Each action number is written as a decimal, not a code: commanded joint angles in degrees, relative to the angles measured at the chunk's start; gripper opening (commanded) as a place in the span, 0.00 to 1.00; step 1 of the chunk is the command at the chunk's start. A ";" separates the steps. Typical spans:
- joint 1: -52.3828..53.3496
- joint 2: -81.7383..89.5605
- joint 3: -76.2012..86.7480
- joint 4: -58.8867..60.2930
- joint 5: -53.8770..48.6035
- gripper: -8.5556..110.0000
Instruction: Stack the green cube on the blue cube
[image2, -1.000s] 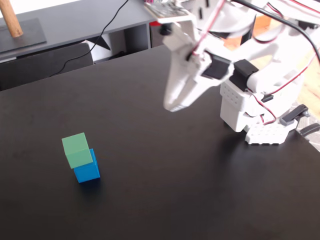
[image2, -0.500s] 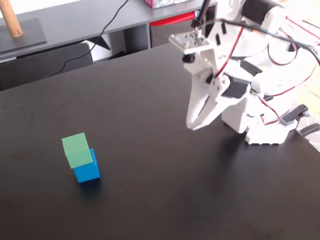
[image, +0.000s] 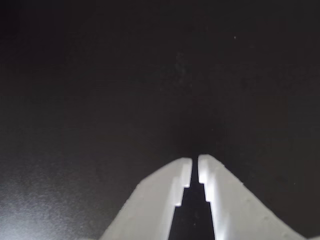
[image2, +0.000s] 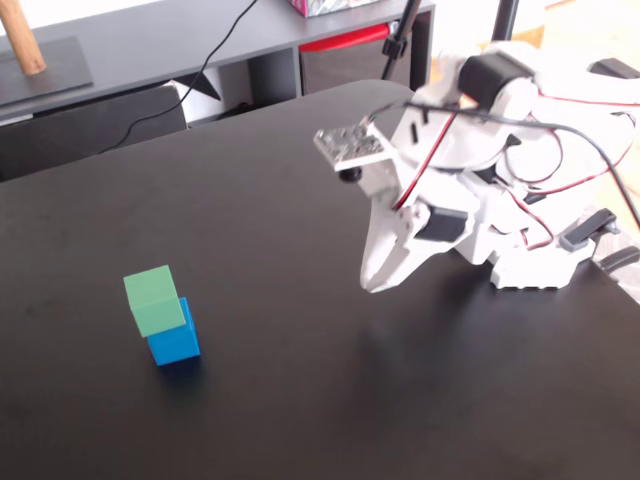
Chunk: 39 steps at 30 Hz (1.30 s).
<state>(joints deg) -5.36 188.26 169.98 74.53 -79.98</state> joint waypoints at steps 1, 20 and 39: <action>1.23 0.18 2.99 -4.22 -0.70 0.07; 3.60 0.18 8.79 4.57 -0.79 0.07; 3.60 0.18 8.79 4.57 -0.62 0.08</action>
<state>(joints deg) -1.85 188.88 176.57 78.05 -81.12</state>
